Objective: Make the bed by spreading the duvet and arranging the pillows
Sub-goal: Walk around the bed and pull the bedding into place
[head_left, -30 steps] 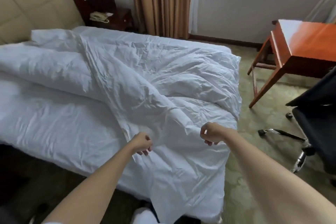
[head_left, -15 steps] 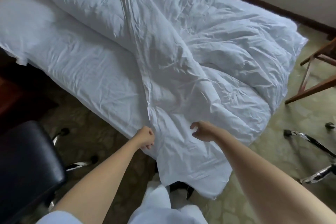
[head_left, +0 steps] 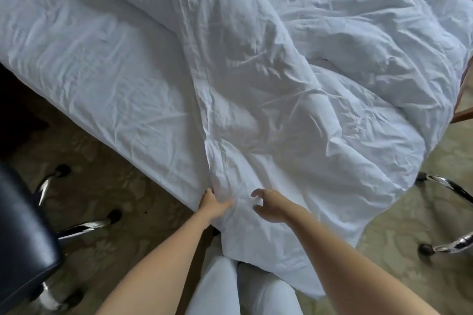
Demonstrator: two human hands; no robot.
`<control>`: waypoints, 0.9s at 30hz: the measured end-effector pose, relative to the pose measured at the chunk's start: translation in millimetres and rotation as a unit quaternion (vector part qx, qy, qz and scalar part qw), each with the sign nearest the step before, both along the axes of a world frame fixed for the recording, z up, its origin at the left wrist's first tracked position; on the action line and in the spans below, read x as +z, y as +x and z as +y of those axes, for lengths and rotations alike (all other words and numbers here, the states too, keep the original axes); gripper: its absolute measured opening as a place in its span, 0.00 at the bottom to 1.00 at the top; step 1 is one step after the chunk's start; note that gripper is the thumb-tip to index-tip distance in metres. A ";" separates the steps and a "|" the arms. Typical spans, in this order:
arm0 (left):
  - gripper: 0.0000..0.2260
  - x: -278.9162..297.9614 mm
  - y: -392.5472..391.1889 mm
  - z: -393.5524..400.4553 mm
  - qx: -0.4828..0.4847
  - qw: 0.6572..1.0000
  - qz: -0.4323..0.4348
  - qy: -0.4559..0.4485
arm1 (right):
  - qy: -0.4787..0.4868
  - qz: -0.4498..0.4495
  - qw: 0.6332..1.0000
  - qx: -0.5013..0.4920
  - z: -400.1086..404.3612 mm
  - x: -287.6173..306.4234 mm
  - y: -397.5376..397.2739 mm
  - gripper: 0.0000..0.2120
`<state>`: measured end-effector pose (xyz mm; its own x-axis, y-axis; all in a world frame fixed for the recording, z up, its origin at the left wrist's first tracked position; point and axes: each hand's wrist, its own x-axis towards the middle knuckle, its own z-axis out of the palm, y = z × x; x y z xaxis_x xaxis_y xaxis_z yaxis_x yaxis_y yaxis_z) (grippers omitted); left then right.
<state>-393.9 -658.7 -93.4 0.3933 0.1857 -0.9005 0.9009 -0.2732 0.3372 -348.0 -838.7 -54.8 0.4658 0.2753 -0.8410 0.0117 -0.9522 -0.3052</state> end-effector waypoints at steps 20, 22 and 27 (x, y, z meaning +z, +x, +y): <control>0.07 192.2 -10.6 -144.7 0.046 0.906 -0.296 -0.299 | 0.147 -0.147 0.899 -0.385 -110.6 170.3 -26.0 0.05; 0.09 205.8 -20.3 -165.0 -0.040 0.917 -0.333 -0.215 | 0.157 -0.171 0.889 -0.395 -129.6 191.1 -19.0 0.04; 0.02 229.7 -26.3 -226.4 -0.142 0.909 -0.386 -0.072 | 0.211 -0.191 0.891 -0.353 -177.0 229.6 -7.5 0.05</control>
